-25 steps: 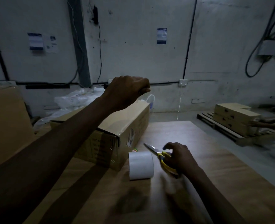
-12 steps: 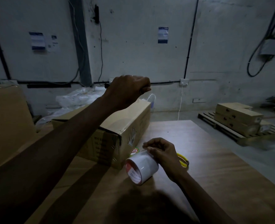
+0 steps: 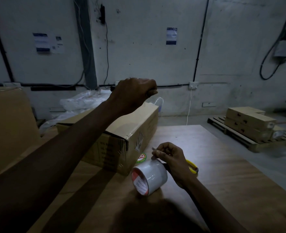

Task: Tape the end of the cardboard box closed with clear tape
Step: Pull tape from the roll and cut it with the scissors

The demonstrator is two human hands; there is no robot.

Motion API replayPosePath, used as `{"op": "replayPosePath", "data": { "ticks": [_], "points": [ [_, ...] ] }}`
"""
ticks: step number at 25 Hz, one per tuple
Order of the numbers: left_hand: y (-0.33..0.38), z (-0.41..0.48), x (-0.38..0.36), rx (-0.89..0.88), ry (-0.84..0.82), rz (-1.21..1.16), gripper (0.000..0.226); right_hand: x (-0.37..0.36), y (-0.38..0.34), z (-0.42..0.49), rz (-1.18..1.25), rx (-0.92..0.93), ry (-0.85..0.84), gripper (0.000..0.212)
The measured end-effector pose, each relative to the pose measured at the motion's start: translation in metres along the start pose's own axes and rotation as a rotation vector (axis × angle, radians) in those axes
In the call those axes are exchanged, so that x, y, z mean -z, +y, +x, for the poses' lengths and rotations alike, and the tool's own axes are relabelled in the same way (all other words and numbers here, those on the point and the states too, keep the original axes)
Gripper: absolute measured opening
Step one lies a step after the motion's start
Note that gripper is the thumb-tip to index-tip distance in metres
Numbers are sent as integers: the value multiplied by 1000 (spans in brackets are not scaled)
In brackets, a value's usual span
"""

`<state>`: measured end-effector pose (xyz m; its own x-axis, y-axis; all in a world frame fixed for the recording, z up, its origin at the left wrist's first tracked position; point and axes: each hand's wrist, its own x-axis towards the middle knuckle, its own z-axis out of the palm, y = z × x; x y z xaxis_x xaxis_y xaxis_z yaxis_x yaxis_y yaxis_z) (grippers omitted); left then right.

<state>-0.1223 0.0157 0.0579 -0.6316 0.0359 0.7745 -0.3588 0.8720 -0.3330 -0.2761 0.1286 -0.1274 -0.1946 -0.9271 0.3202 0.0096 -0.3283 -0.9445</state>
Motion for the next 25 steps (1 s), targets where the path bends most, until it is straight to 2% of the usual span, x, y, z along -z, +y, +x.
{"op": "replayPosePath", "data": {
  "ticks": [2,5,9,11,15,19,22,25],
  "points": [
    [2,1,1,4,5,4,46,0,0,-1,-10,1,-4,4],
    [4,-1,1,66,28,-12,48,2,-1,-1,-48,32,3,6],
    [-3,-9,-1,337,161,-94,38,9,-3,-2,-132,43,85,7],
    [-8,-14,-2,414,195,-85,31,13,-9,-5,-245,58,121,7],
    [-1,-25,-9,450,232,-103,25,38,-48,-21,-575,124,189,7],
    [38,-29,-33,461,228,-240,24,88,-101,-51,-975,66,279,5],
    [73,-29,-55,468,224,-336,30,125,-129,-72,-1373,10,341,6],
    [107,-29,-75,484,208,-428,21,160,-131,-89,-1673,-114,361,7]
  ]
}}
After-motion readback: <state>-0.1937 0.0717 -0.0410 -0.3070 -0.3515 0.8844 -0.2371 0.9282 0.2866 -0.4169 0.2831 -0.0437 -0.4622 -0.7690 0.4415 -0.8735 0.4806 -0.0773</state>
